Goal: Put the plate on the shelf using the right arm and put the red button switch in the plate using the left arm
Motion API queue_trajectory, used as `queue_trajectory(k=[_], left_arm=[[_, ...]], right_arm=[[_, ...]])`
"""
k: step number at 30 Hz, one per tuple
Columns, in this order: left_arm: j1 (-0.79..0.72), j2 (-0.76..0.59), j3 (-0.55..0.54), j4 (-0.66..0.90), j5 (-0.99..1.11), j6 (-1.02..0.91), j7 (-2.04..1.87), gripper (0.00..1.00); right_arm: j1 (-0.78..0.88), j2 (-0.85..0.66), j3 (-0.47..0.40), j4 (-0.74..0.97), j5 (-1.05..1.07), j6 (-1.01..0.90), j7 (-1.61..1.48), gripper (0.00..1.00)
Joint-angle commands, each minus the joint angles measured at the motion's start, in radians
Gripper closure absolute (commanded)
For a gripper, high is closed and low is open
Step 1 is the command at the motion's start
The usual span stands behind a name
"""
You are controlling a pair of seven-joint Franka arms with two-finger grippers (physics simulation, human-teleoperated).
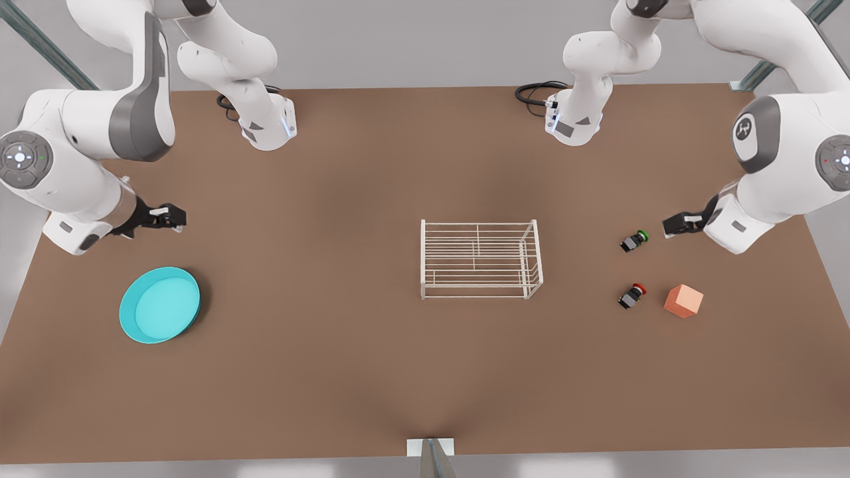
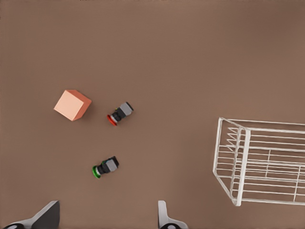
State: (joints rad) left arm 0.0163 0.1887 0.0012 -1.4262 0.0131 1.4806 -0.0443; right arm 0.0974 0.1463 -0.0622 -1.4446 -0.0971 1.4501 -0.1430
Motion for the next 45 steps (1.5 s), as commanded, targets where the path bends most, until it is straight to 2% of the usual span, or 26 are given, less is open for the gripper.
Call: queue_trajectory(k=[1, 5, 6, 8, 14, 17, 24, 31, 45], left_arm=[[0.019, -0.002, -0.003, 0.000, -0.007, 0.038, -0.052, 0.00], [0.021, 0.011, -0.003, 0.001, 0.001, 0.066, -0.052, 0.00], [0.021, 0.011, -0.003, 0.001, -0.001, 0.069, -0.052, 0.00], [0.022, 0.017, -0.003, 0.001, 0.004, 0.070, -0.051, 0.00], [0.021, 0.015, -0.003, 0.001, 0.002, 0.067, -0.051, 0.00], [0.022, 0.018, -0.003, 0.001, 0.005, 0.072, -0.051, 0.00], [0.028, 0.034, -0.001, 0.001, 0.002, 0.109, -0.048, 0.00], [0.028, 0.032, 0.000, 0.003, 0.002, 0.086, -0.048, 0.00], [0.034, 0.029, 0.002, 0.015, 0.027, 0.009, -0.040, 0.00]], right_arm=[[-0.001, -0.001, -0.001, 0.001, 0.000, 0.024, -0.052, 0.00], [-0.067, 0.050, -0.007, 0.027, 0.043, 0.032, -0.136, 0.00], [-0.145, 0.114, -0.007, 0.050, 0.071, 0.044, -0.210, 0.00], [-0.263, 0.315, -0.007, 0.217, 0.100, 0.061, -0.336, 0.00], [-0.397, 0.549, -0.007, 0.251, 0.234, 0.348, -0.506, 0.00], [-0.424, 0.588, -0.005, 0.244, 0.240, 0.452, -0.537, 0.00], [-0.512, 0.679, -0.005, 0.233, 0.240, 0.521, -0.593, 0.00], [-0.585, 0.740, -0.004, 0.190, 0.375, 0.524, -0.678, 0.00], [-0.588, 0.757, -0.001, 0.135, 0.390, 0.512, -0.701, 0.00]])
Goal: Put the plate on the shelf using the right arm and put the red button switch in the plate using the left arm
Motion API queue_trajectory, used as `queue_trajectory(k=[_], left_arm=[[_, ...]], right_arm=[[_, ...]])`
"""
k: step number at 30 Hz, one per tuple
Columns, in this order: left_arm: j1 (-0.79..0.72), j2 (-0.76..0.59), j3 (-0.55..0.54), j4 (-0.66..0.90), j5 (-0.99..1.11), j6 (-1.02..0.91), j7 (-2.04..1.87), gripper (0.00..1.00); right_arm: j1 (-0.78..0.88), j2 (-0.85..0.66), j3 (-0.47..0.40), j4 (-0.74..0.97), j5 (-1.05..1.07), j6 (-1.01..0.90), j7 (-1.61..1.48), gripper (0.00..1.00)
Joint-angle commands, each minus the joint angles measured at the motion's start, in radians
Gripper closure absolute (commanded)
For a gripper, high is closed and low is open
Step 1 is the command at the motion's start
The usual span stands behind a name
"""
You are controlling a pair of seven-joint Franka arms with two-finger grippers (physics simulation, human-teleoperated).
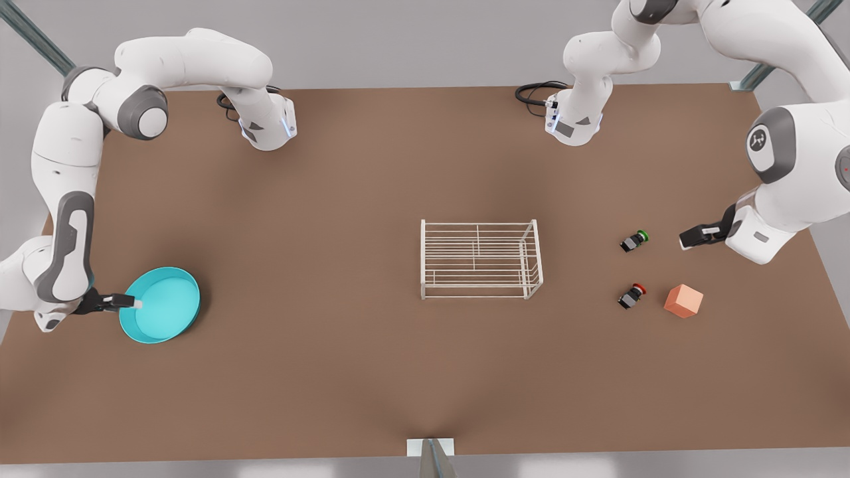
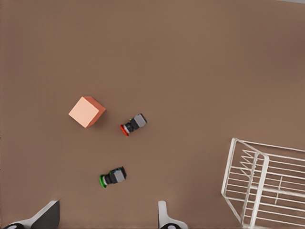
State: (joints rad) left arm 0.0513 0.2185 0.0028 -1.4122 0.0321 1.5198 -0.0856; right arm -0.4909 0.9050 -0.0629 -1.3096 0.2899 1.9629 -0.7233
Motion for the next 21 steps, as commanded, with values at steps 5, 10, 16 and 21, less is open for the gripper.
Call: queue_trajectory(k=[5, 10, 16, 21], left_arm=[[0.032, -0.004, 0.000, 0.002, 0.005, -0.066, 0.001, 0.00], [0.033, -0.004, 0.000, 0.018, 0.002, -0.116, -0.002, 0.00], [0.042, -0.005, -0.003, 0.035, -0.006, -0.116, -0.002, 0.00], [0.039, -0.019, -0.003, 0.039, -0.003, -0.176, 0.000, 0.00]], right_arm=[[0.000, 0.009, 0.000, -0.002, 0.003, -0.002, -0.120, 0.39], [-0.003, 0.003, 0.000, 0.000, 0.002, -0.004, -0.168, 0.79], [-0.008, -0.020, 0.008, 0.006, 0.018, -0.050, -0.219, 0.79], [-0.006, -0.078, 0.071, 0.021, 0.066, -0.208, -0.248, 0.79]])
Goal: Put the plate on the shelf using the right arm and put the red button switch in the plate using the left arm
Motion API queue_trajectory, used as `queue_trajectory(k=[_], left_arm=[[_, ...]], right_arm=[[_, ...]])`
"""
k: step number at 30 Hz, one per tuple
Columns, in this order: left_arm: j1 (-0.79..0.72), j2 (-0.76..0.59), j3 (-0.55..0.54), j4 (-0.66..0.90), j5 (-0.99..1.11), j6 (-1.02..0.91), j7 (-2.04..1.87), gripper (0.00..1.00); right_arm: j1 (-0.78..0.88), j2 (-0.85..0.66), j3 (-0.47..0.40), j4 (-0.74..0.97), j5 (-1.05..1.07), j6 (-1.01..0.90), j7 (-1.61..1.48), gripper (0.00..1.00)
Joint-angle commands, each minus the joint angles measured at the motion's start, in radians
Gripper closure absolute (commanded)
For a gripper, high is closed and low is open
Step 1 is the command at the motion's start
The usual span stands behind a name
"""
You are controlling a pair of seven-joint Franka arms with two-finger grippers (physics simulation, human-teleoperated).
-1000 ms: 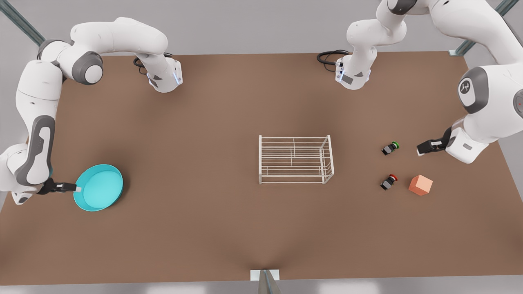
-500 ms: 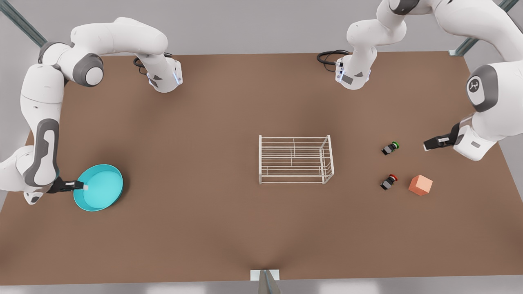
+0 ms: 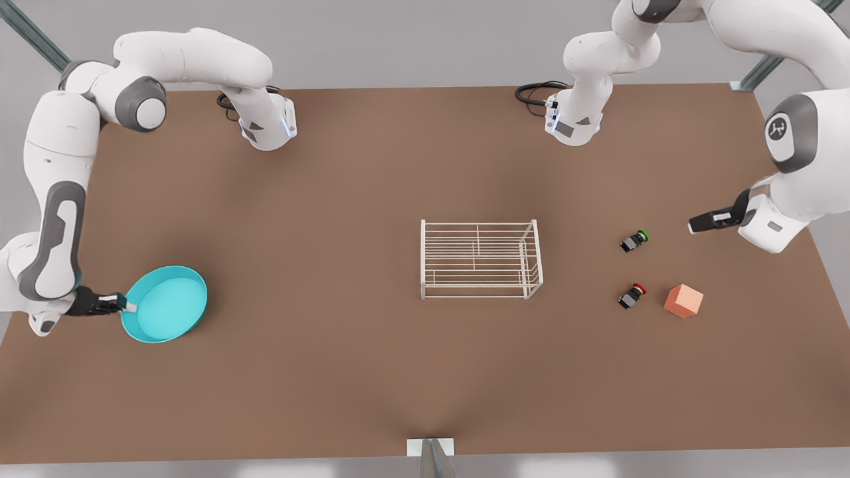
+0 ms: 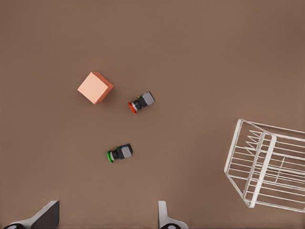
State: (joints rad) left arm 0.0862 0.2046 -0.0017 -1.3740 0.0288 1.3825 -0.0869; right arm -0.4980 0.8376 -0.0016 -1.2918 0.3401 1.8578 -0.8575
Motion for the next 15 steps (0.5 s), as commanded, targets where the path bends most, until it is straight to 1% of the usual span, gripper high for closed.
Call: queue_trajectory(k=[1, 3, 5, 7, 8, 12, 13, 15], left_arm=[[-0.002, -0.007, -0.001, 0.001, -0.001, -0.039, -0.001, 0.00], [0.001, -0.010, -0.023, 0.001, 0.003, -0.034, -0.004, 0.00], [0.003, -0.010, -0.023, -0.002, 0.000, -0.034, -0.004, 0.00], [0.006, -0.008, -0.023, -0.002, 0.000, -0.033, -0.004, 0.00], [0.007, -0.005, -0.021, -0.002, 0.002, -0.016, -0.004, 0.00], [-0.016, 0.009, -0.031, -0.011, -0.004, 0.016, 0.003, 0.00], [-0.016, 0.024, -0.066, -0.010, -0.007, 0.023, 0.036, 0.00], [-0.019, 0.075, -0.149, -0.008, 0.003, 0.098, 0.153, 0.00]], right_arm=[[0.001, -0.015, 0.028, 0.003, 0.030, -0.114, -0.115, 0.79], [0.001, -0.023, 0.092, 0.003, 0.033, -0.135, -0.109, 0.79], [0.015, -0.075, 0.152, 0.000, 0.045, -0.167, -0.097, 0.79], [0.067, -0.101, 0.155, 0.005, 0.054, -0.203, -0.054, 0.79], [0.102, -0.106, 0.170, 0.025, 0.057, -0.224, -0.028, 0.79], [0.260, -0.133, 0.170, 0.048, 0.083, -0.224, 0.163, 0.79], [0.306, -0.138, 0.170, 0.060, 0.083, -0.224, 0.224, 0.79], [0.414, -0.144, 0.169, 0.086, 0.106, -0.224, 0.314, 0.79]])
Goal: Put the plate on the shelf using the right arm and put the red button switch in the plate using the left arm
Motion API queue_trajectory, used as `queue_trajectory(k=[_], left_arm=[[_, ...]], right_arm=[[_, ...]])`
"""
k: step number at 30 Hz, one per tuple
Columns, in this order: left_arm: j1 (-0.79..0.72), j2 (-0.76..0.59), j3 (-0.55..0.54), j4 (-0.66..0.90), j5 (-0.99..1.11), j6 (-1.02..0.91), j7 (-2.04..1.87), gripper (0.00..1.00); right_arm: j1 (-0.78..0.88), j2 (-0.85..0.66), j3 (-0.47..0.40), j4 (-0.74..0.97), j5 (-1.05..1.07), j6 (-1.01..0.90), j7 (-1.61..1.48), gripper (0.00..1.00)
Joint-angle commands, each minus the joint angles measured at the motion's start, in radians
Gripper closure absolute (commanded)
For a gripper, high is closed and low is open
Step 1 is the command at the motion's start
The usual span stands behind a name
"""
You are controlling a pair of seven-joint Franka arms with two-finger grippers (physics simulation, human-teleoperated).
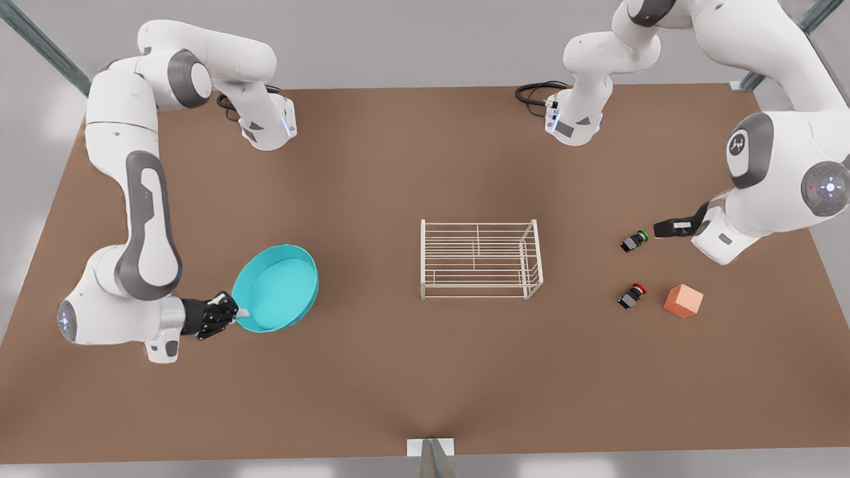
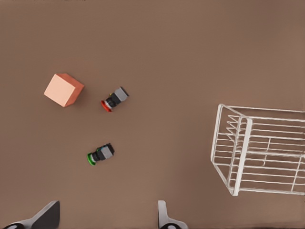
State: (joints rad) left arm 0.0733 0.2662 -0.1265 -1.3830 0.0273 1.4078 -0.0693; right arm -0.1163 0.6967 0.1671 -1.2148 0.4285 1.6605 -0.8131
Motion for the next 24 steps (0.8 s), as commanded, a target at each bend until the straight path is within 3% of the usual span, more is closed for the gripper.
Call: queue_trajectory(k=[1, 4, 6, 15, 24], left_arm=[[-0.015, 0.062, -0.050, -0.002, 0.000, 0.135, 0.149, 0.00], [-0.032, 0.081, 0.017, -0.240, 0.005, 0.499, 0.626, 0.00], [-0.033, 0.097, 0.037, -0.323, 0.008, 0.629, 0.741, 0.00], [-0.032, 0.150, 0.090, -0.395, 0.075, 0.749, 1.031, 0.00], [-0.006, 0.271, 0.097, -0.422, 0.103, 0.867, 1.023, 0.00]], right_arm=[[0.079, -0.011, 0.000, 0.017, 0.022, -0.025, 0.334, 0.79], [0.191, -0.013, 0.000, 0.073, 0.055, -0.010, 0.535, 0.79], [0.259, -0.013, 0.000, 0.087, 0.061, 0.025, 0.647, 0.79], [0.500, -0.010, 0.002, 0.109, 0.070, 0.298, 1.031, 0.79], [0.632, 0.026, -0.006, 0.077, 0.036, 0.421, 1.051, 0.79]])
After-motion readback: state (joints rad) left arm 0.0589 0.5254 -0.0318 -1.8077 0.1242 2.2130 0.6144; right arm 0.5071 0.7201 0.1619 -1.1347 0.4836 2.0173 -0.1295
